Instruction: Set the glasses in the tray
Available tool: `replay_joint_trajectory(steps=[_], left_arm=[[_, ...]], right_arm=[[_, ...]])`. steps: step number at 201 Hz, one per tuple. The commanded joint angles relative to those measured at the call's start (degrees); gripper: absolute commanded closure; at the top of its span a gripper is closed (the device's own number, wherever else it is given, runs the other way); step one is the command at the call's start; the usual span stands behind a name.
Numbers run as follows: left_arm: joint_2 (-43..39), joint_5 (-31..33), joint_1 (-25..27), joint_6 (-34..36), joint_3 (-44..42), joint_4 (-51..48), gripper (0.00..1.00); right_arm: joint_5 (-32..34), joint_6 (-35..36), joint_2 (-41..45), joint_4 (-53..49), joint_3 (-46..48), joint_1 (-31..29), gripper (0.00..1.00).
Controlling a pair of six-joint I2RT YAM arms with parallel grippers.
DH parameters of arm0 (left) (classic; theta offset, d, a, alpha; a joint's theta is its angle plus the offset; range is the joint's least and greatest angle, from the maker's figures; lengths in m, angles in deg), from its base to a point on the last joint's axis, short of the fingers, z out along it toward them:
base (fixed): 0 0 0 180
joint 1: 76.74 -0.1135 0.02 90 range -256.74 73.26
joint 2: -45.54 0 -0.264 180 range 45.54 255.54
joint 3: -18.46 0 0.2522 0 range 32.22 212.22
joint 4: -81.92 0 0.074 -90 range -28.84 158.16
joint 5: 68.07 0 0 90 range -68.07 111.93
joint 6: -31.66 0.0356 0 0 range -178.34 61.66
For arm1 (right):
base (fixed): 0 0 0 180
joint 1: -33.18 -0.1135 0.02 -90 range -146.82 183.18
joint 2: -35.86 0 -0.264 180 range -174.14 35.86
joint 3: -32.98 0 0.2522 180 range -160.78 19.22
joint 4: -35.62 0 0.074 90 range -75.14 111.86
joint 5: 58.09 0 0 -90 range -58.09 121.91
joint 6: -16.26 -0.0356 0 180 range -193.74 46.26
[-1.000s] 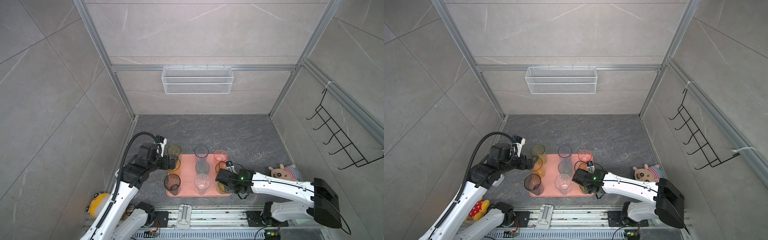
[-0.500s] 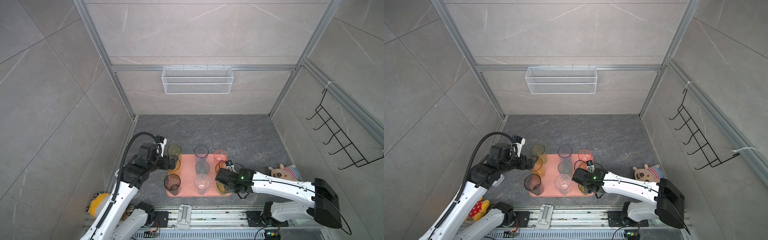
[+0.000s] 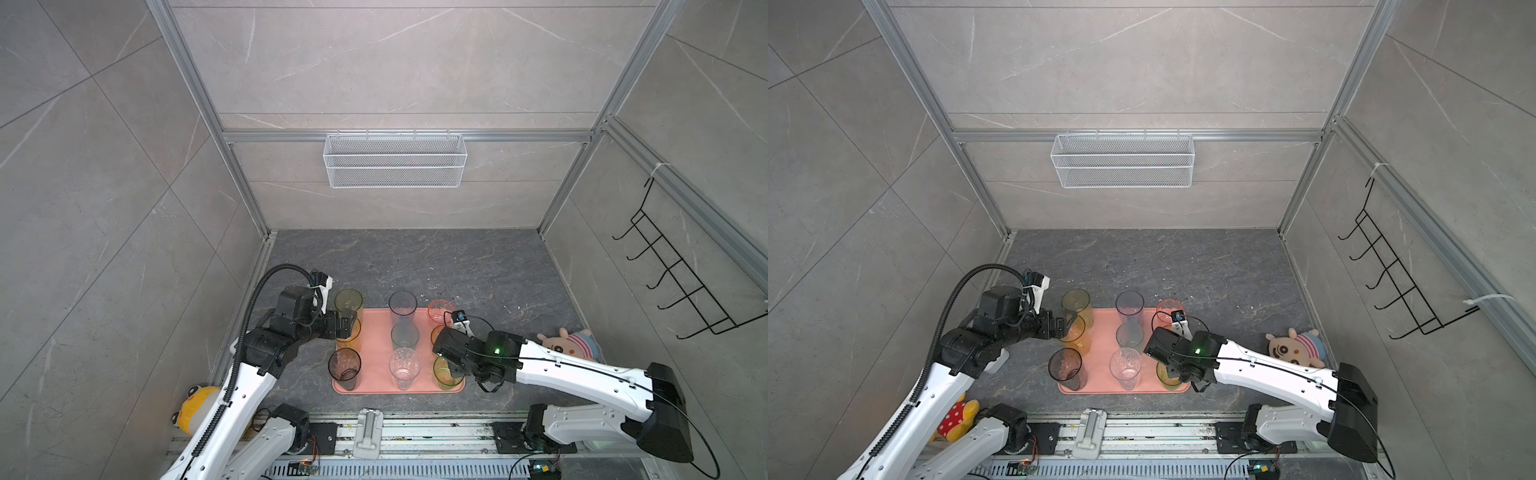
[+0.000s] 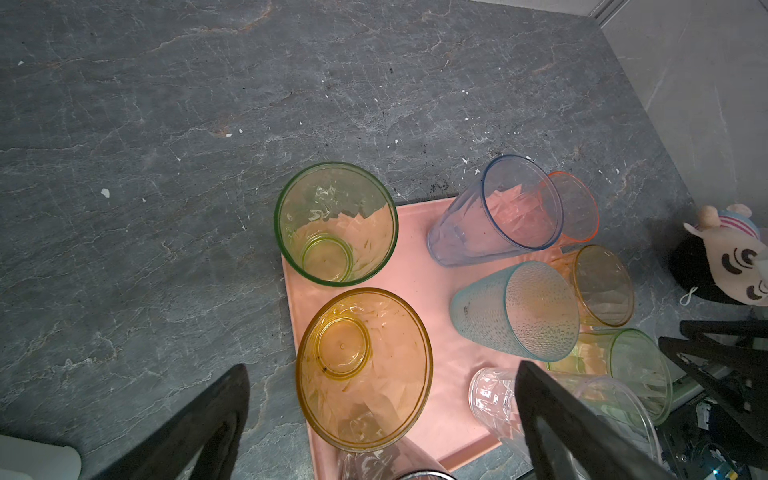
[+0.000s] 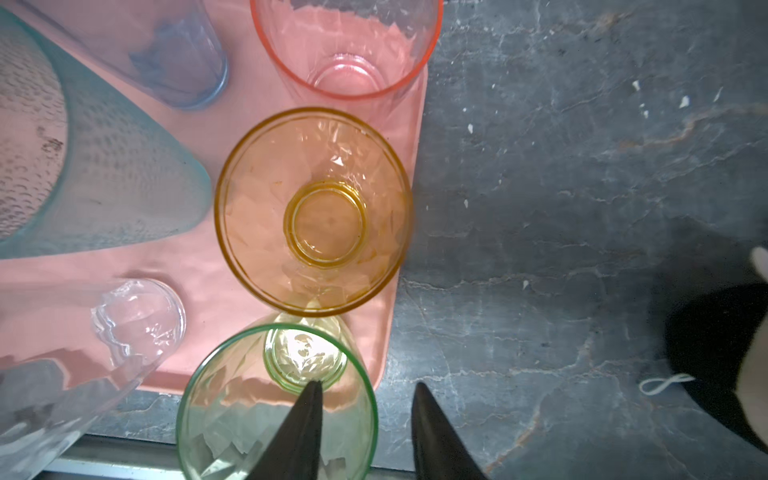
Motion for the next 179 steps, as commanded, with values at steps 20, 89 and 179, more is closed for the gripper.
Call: replay_joint_trajectory(steps=[20, 89, 179], left_arm=[[-0.2, 3.4, -0.1, -2.2, 5.5, -0.6, 0.0], [0.8, 7.3, -0.1, -5.5, 6.7, 6.1, 0.0], [3.5, 29.6, -0.3, -4.6, 1.4, 24.0, 0.0]], right_arm=[[7.4, 3.3, 1.8, -3.3, -5.2, -0.2, 0.56], [17.5, 12.2, 4.3, 2.1, -10.1, 2.3, 0.43], [13.0, 30.2, 5.4, 22.1, -6.9, 20.4, 0.14]])
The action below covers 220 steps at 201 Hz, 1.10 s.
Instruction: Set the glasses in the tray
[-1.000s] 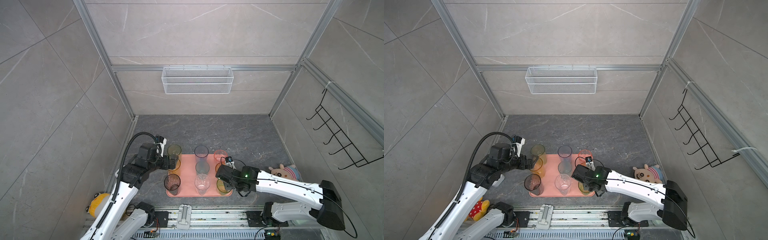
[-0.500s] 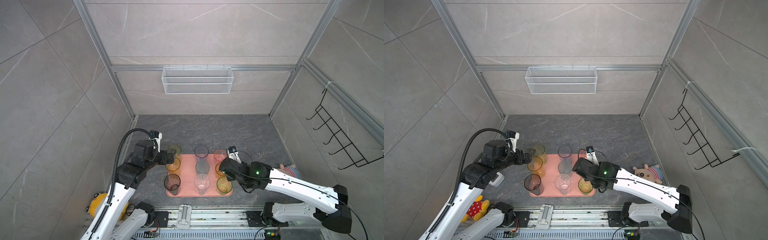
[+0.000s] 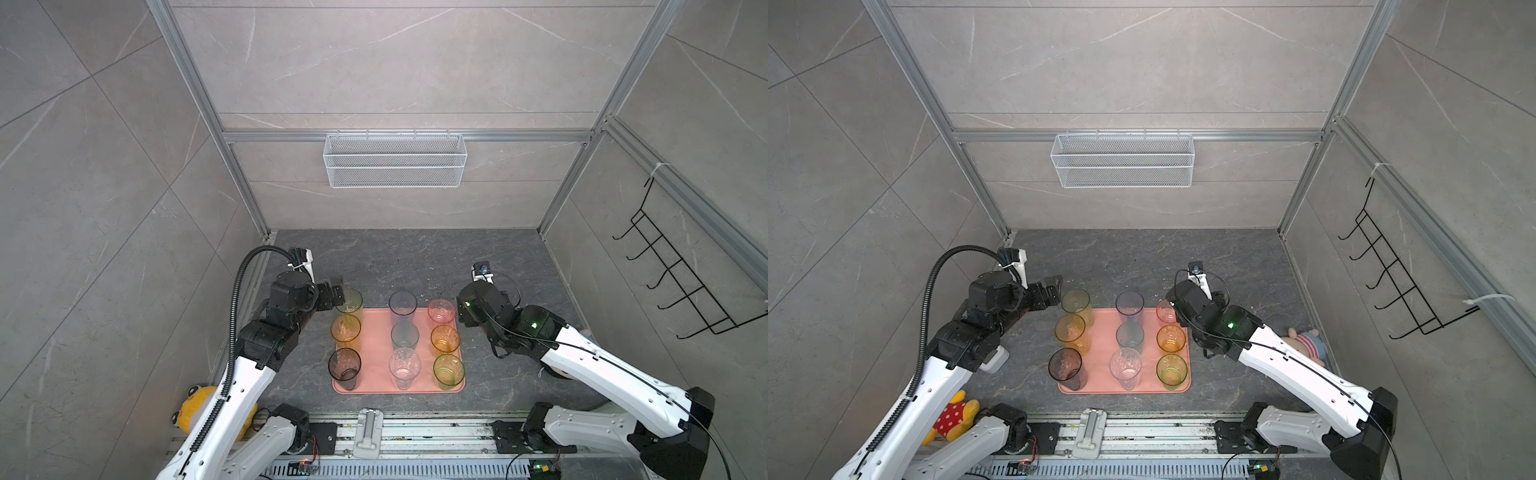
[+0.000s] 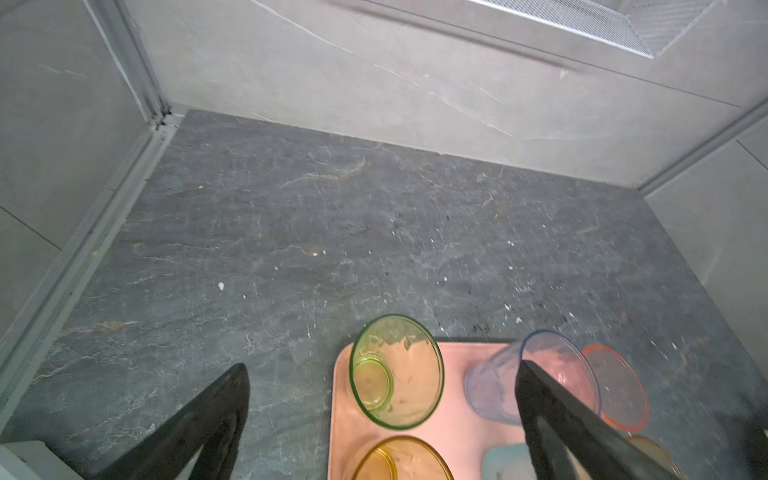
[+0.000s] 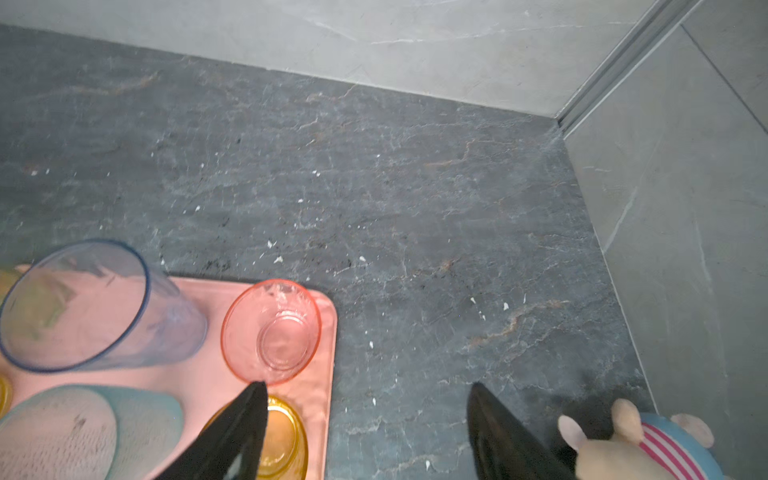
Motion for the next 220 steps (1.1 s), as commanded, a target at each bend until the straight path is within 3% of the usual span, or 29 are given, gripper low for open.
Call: replay_joint_trajectory(steps=[1, 24, 68, 98, 135, 164, 220], left_arm=[[0.8, 9.9, -0.3, 1.2, -2.1, 9.6, 0.0], [1.5, 14.6, -0.6, 5.5, -5.4, 16.9, 0.0], [1.5, 21.6, -2.0, 10.2, -13.5, 27.4, 0.0], [2.1, 25.0, -5.0, 13.3, -19.8, 33.2, 0.0], [4.8, 22.0, -8.7, 18.5, -28.1, 43.5, 0.0], [9.4, 19.9, -11.5, 21.1, -32.9, 51.8, 0.0], [18.9, 13.7, -17.7, 19.5, -36.0, 59.9, 0.0]], right_arm=[[-0.6, 6.7, 0.7, 8.3, 1.8, 3.6, 0.13], [-1.0, 11.0, 0.4, 15.1, 4.1, 6.3, 0.01], [2.3, 11.6, -1.2, 23.5, 8.6, 10.0, 0.01], [8.9, 10.3, -1.5, 29.5, 13.8, 12.4, 0.01], [13.2, 6.9, 2.1, 38.2, 23.3, 16.9, 0.0], [15.5, 6.1, -0.3, 38.8, 24.9, 20.6, 0.01], [6.5, 8.3, -7.3, 47.5, 29.1, 28.6, 0.0]])
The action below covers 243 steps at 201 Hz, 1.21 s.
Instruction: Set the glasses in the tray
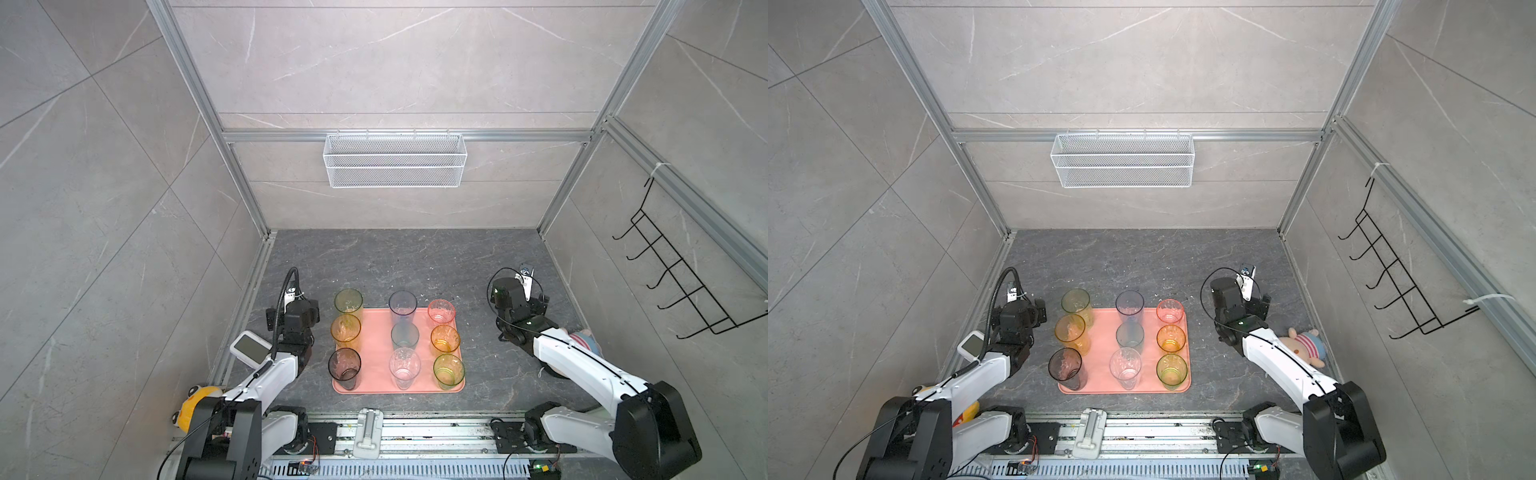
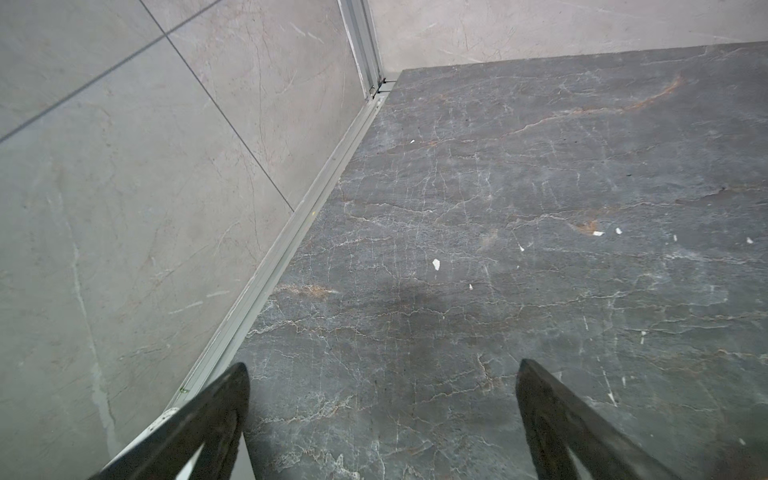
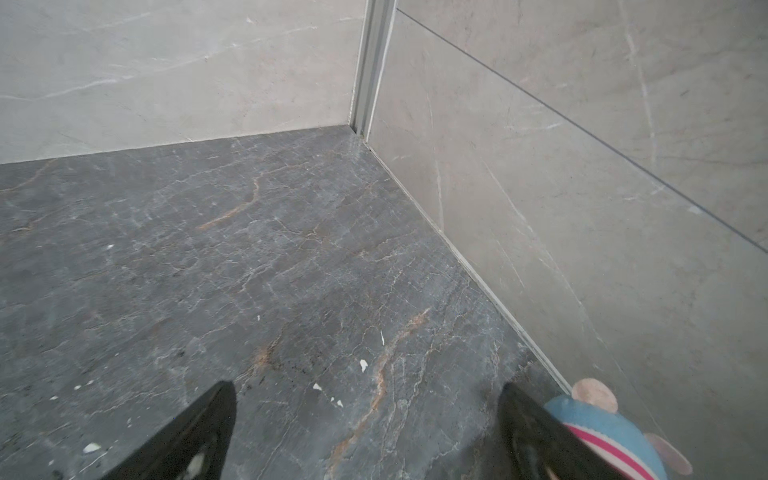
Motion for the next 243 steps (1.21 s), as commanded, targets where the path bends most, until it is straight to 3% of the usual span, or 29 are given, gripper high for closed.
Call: replay_joint_trajectory(steps=[1, 28, 56, 114, 157, 191, 200, 243], left_arm=[[2.6, -4.0, -2.5, 0.2, -0.4, 9.1, 0.0], [5.6, -11.2, -5.8, -2.4, -1.6, 13.3, 0.0], [8.0, -14.9, -7.0, -2.7, -1.0, 15.1, 0.0], [15.0, -21.1, -7.5, -1.7, -1.5, 23.1, 0.0], [15.8, -24.6, -7.5, -0.4, -3.1, 26.5, 0.0], [18.6, -24.5, -7.5, -0.1, -2.5, 28.4, 0.0], [18.6, -23.1, -7.5, -0.8, -1.8, 26.8, 0.0], [18.7, -20.7, -7.4, -1.7, -1.1, 25.4, 0.0]], right_arm=[[-3.7, 1.3, -3.5, 6.6, 2.7, 1.6, 0.0], [-6.1, 6.6, -8.5, 16.5, 5.3, 2.7, 0.0], [-8.8, 11.6, -10.6, 33.4, 11.4, 4.1, 0.0], [-17.4, 13.3, -12.8, 44.3, 15.6, 6.7, 0.01], [-26.3, 15.6, -14.4, 43.7, 14.4, 7.7, 0.01], [-41.8, 16.2, -15.9, 48.4, 16.9, 12.5, 0.01], [-42.8, 16.9, -17.4, 53.3, 18.0, 12.5, 0.01], [-42.8, 17.0, -16.6, 50.4, 17.5, 12.5, 0.01]])
